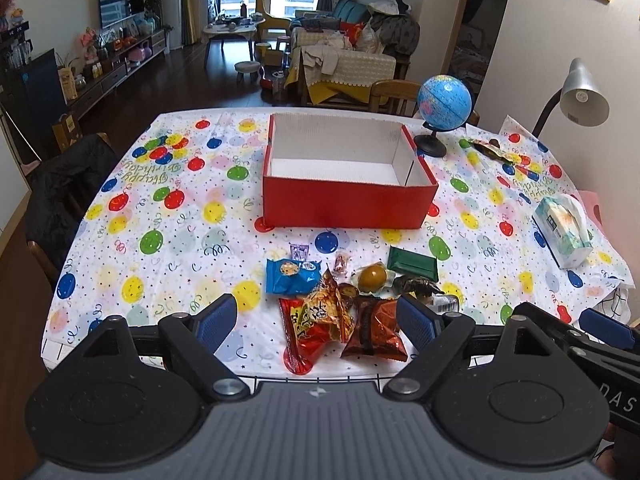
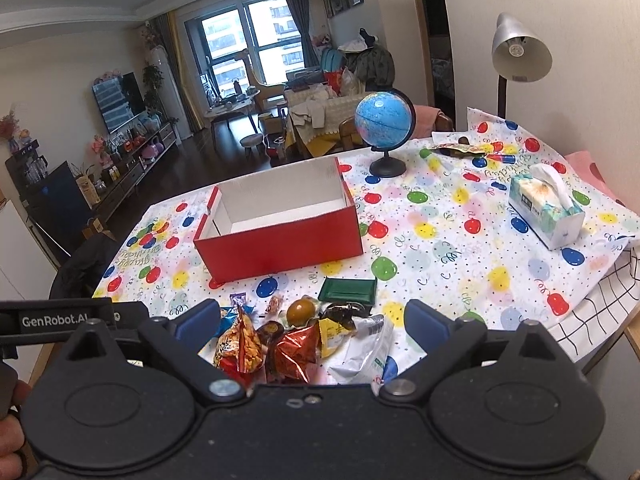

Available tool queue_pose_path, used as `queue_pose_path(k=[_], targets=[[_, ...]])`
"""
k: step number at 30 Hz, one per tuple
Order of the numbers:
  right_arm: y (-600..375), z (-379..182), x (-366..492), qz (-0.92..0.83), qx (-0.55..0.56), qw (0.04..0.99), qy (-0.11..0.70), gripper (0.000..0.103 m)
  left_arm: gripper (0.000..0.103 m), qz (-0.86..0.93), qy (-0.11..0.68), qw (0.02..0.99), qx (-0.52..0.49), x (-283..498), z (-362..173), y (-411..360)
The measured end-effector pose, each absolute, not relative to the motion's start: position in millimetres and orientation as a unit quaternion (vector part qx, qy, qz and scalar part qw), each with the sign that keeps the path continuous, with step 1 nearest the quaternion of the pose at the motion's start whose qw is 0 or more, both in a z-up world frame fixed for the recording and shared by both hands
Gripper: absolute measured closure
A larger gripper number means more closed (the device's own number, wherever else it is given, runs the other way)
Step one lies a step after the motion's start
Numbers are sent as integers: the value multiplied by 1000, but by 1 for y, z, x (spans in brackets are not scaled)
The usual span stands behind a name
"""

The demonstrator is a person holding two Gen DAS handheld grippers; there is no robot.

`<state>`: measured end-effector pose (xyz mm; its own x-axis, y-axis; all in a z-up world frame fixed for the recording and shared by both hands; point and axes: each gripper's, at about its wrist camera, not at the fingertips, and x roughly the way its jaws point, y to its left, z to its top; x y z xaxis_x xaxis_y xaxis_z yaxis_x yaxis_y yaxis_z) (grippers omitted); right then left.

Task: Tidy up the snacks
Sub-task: 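Move both tools toward the snack pile in front of the box, then grasp the red-yellow chip bag with left tool while right grasps copper foil bag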

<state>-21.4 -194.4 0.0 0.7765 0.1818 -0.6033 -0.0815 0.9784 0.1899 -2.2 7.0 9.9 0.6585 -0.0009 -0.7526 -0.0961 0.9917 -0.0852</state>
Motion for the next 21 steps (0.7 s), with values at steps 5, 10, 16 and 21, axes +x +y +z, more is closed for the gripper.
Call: queue_pose_path(k=[5,10,16,21], targets=[[-196,-2,-20,72,80,937,331,5,16,26,415,907,-59,-1,8,6],[-197,-3,-18,84,79,938,326,5,16,25,417,907,-57,1,4,4],[-205,-17,1,82,106,930,343,5,16,32,417,906,-69,14,-8,13],[-200,-34,18,69,99,928,352,5,16,41,421,903,-74,33,-27,26]])
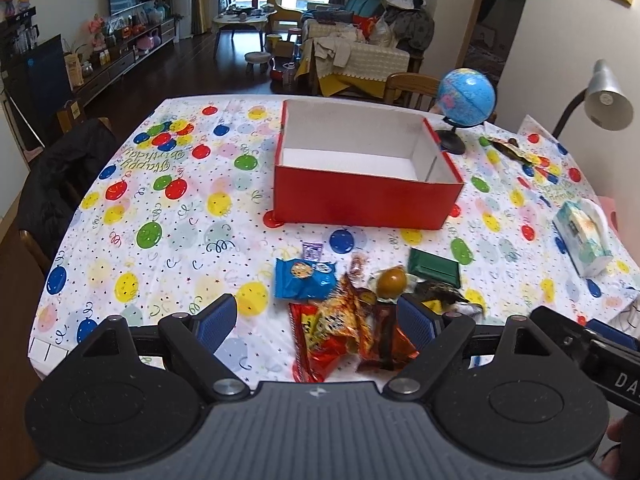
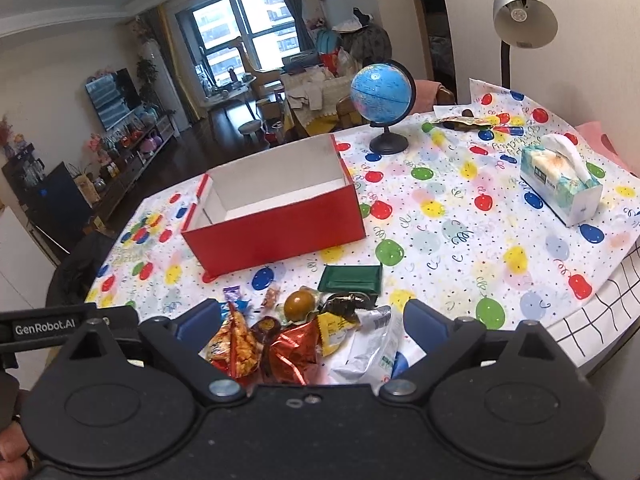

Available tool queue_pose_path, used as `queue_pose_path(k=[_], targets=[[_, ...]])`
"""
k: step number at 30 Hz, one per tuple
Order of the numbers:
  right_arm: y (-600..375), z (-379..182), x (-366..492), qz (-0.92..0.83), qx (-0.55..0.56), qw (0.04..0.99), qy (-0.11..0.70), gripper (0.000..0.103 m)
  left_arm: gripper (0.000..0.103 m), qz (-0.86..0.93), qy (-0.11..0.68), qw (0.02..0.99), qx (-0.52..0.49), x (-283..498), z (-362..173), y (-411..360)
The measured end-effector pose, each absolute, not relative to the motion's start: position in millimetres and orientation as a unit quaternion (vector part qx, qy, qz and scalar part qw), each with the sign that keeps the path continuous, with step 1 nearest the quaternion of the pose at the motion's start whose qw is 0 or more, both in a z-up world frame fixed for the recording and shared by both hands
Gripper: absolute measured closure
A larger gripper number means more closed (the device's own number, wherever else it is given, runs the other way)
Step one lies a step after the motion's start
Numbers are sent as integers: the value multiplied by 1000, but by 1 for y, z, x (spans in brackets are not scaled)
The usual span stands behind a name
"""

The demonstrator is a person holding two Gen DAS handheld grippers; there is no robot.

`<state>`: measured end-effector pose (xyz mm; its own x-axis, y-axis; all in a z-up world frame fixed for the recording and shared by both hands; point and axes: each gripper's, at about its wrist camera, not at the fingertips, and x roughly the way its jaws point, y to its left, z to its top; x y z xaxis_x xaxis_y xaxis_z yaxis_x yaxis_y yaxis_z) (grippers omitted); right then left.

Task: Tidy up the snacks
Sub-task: 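Grasp the red-yellow chip bag with left tool while right grasps copper foil bag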

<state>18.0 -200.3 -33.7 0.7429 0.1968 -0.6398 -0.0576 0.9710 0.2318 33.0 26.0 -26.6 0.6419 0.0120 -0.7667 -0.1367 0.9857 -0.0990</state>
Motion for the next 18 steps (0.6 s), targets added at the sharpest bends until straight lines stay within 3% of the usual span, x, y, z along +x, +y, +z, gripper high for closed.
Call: queue_pose_path(k=[5,18], targets=[[-195,-56,38,64,96,919,376,14,16,27,452,888,-83,56,-56,38],[-161,-120,74,106,55,875,468,18,16,5,538,838,-86,109,-119,45]])
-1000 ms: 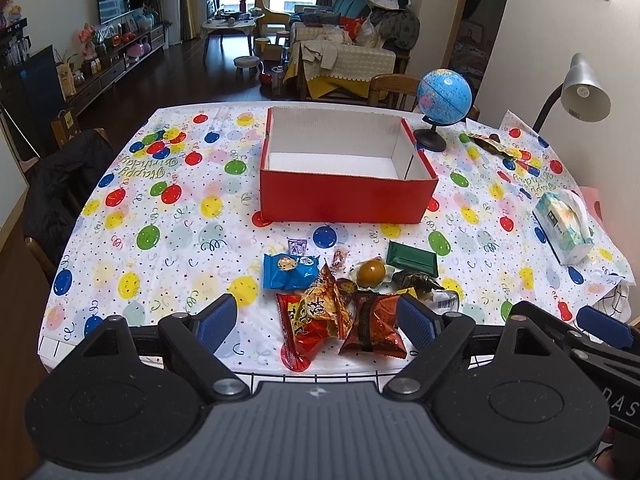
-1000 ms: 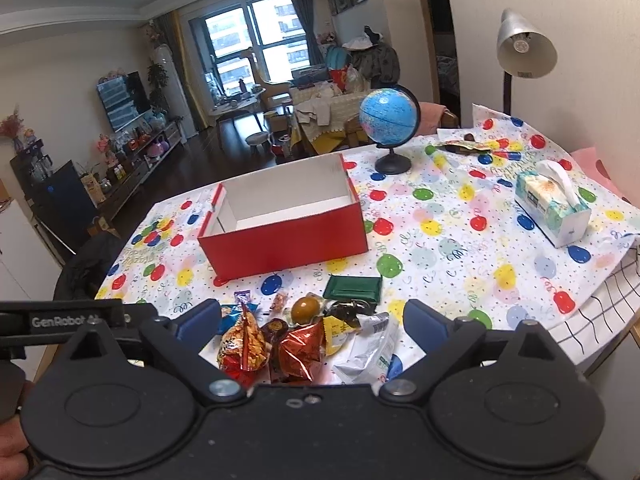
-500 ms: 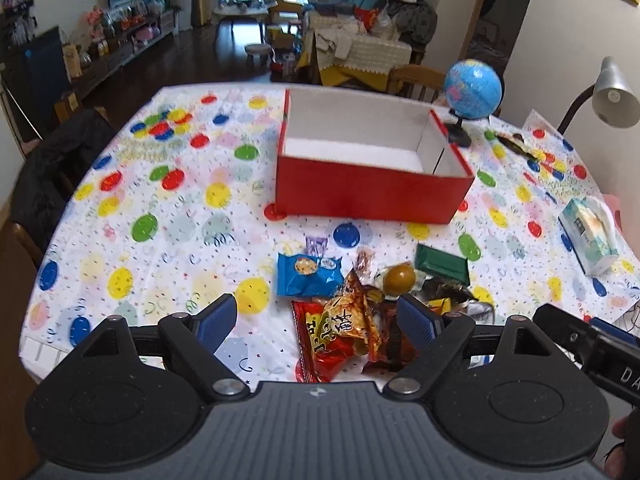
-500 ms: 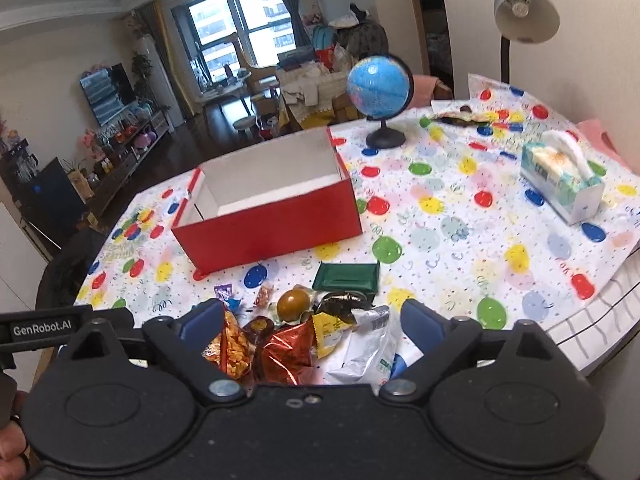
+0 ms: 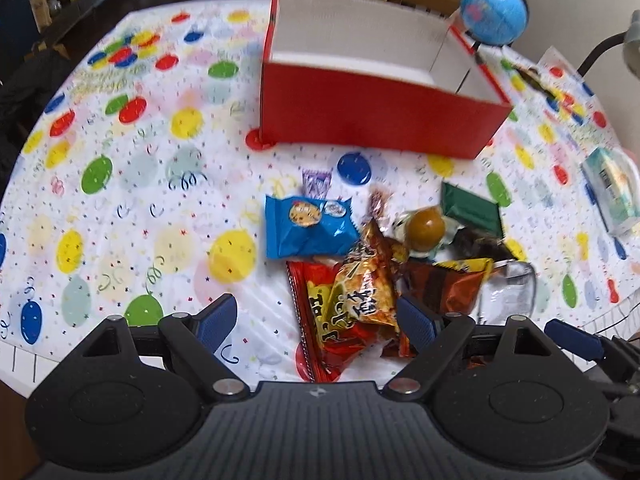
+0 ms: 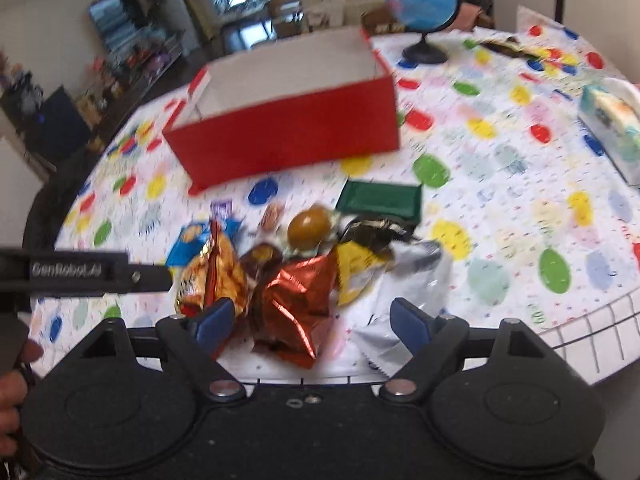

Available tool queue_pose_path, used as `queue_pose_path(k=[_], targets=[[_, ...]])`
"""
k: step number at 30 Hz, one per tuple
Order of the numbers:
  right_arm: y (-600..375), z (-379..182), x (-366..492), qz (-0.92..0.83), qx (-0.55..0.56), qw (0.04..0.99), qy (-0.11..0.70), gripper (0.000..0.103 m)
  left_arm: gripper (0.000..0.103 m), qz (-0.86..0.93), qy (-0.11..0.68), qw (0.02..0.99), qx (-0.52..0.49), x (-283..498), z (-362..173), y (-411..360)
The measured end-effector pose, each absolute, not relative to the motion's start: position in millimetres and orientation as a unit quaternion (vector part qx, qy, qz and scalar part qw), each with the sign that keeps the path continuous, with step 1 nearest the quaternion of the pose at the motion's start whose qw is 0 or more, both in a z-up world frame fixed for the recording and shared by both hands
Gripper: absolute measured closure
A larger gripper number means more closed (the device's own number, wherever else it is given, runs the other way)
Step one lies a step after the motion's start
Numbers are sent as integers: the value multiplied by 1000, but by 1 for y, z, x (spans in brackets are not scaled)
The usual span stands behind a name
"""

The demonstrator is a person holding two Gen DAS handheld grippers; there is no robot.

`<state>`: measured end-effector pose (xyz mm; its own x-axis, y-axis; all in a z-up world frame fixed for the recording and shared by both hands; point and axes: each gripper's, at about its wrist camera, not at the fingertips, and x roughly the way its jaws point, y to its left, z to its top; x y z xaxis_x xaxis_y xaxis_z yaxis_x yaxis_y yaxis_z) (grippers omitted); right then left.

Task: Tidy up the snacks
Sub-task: 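Grasp the red-yellow chip bag with left tool while right grasps copper foil bag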

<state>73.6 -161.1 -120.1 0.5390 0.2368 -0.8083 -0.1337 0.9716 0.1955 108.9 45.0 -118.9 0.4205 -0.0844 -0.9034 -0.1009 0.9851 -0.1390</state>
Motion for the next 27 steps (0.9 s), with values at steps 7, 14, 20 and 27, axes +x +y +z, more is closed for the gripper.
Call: queue_pose_path(k=[7,14,20,27], targets=[[-146,-144,88,117,33,857,500,21,16,-12,566,817,-109,126,-139,48],[-140,-158,99,122,36,852,507,25,16,-30,580,806,-113,133,-153,45],[-139,-163,103,117,40,852,509,36,16,-46,586,796,-142,135,-161,51],[-138,-161,101,122,42,853,505,52,41,-66,581,794,-167,132,-159,52]])
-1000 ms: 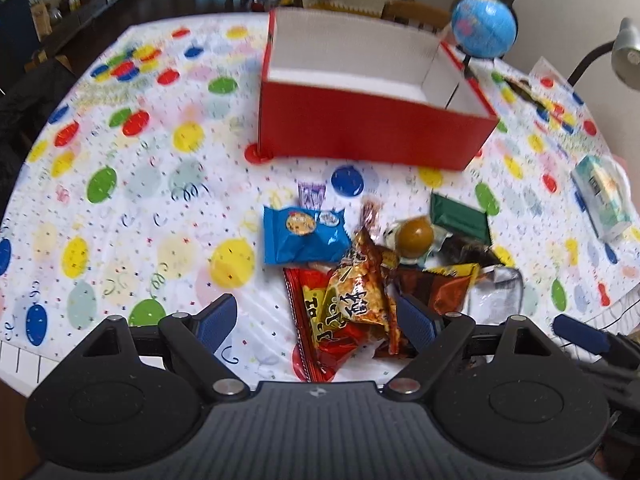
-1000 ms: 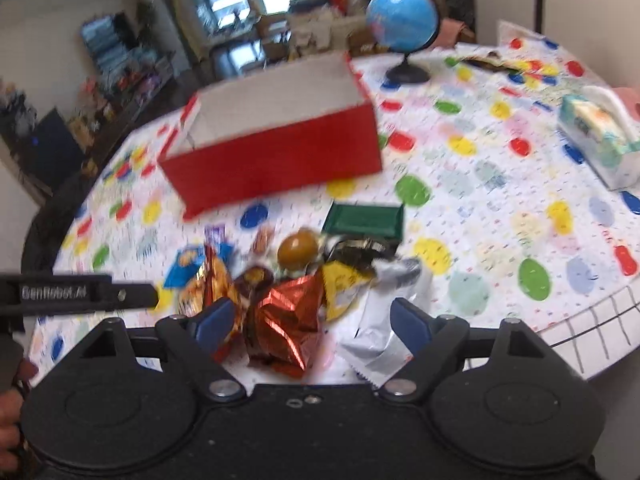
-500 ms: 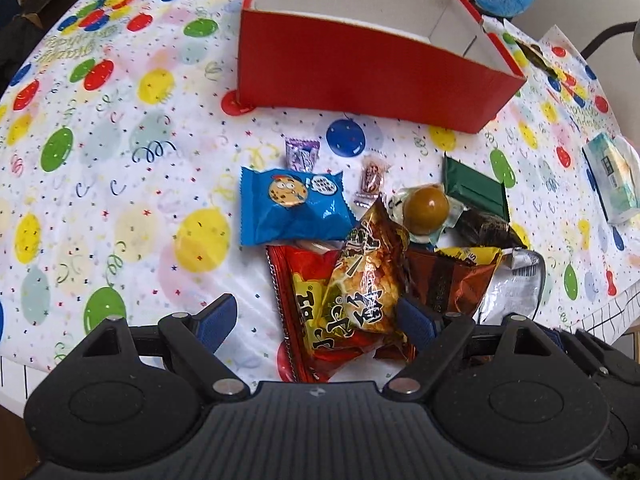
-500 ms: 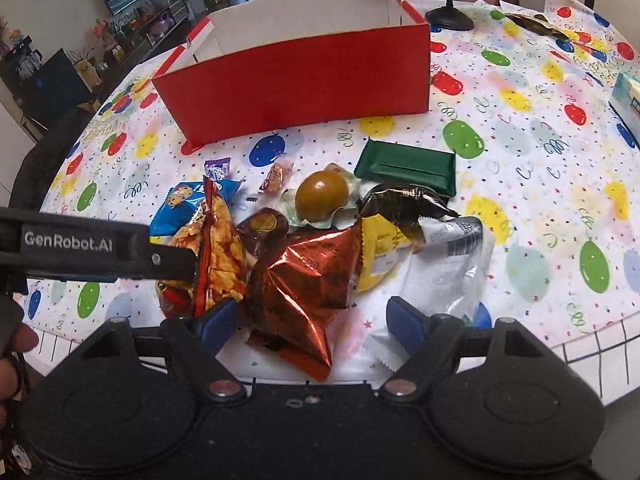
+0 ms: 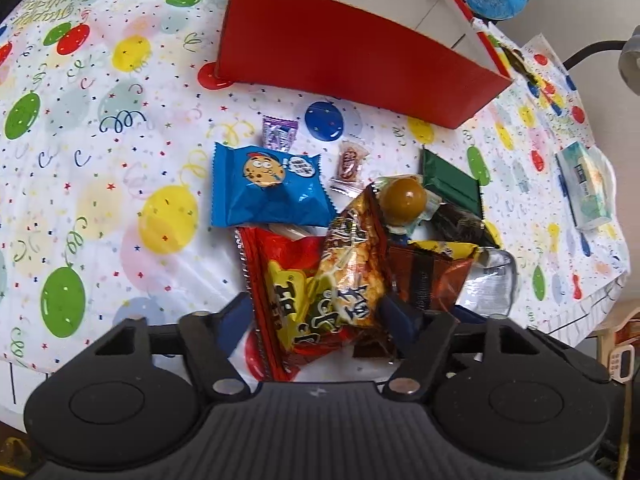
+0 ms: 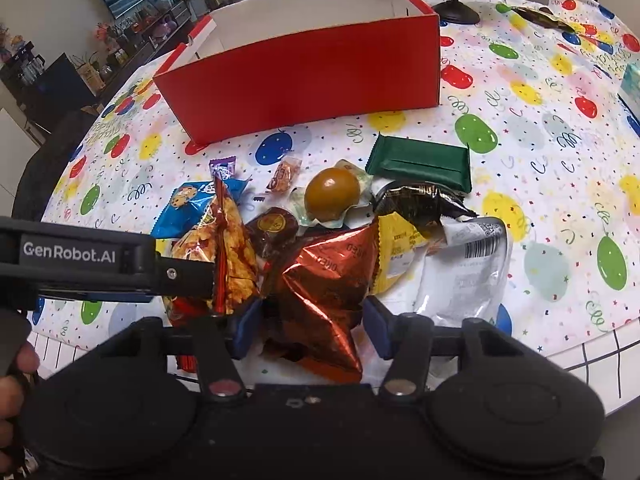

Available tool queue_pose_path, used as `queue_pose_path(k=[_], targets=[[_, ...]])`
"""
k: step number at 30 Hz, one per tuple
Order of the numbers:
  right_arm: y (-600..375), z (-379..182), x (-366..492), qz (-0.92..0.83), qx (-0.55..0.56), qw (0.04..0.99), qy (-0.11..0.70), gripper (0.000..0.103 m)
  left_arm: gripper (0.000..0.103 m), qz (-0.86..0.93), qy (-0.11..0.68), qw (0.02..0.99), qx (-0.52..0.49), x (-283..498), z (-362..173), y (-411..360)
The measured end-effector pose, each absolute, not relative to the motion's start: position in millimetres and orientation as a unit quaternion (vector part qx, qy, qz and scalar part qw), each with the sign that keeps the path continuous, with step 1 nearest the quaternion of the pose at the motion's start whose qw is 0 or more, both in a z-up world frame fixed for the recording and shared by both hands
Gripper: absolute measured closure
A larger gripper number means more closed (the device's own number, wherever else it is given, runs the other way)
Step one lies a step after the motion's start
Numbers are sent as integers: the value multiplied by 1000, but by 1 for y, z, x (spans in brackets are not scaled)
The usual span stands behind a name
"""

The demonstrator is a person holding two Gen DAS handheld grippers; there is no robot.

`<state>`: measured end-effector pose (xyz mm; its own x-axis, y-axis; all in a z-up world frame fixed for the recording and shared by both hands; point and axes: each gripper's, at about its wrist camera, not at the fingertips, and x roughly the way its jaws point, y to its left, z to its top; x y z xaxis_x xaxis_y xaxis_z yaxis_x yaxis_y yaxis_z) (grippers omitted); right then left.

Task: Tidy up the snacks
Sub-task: 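Grasp the red-yellow chip bag with left tool while right grasps copper foil bag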

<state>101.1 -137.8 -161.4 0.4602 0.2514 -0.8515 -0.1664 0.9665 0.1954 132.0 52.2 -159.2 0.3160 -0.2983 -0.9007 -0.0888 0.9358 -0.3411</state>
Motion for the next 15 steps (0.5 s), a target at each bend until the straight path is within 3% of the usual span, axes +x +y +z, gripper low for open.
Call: queue_pose_path(k=[2,5,15], targets=[[-137,-161,100,125,41,854,503,56,51,-72,576,797,-168,131,-156,50],[-137,-159,99,129,38,856,500,59,56,-70,571,801,-165,129,-154,49],[-141,-142,87,144,40,872,466,65,59,-52,560,810,-169,117,-146,50]])
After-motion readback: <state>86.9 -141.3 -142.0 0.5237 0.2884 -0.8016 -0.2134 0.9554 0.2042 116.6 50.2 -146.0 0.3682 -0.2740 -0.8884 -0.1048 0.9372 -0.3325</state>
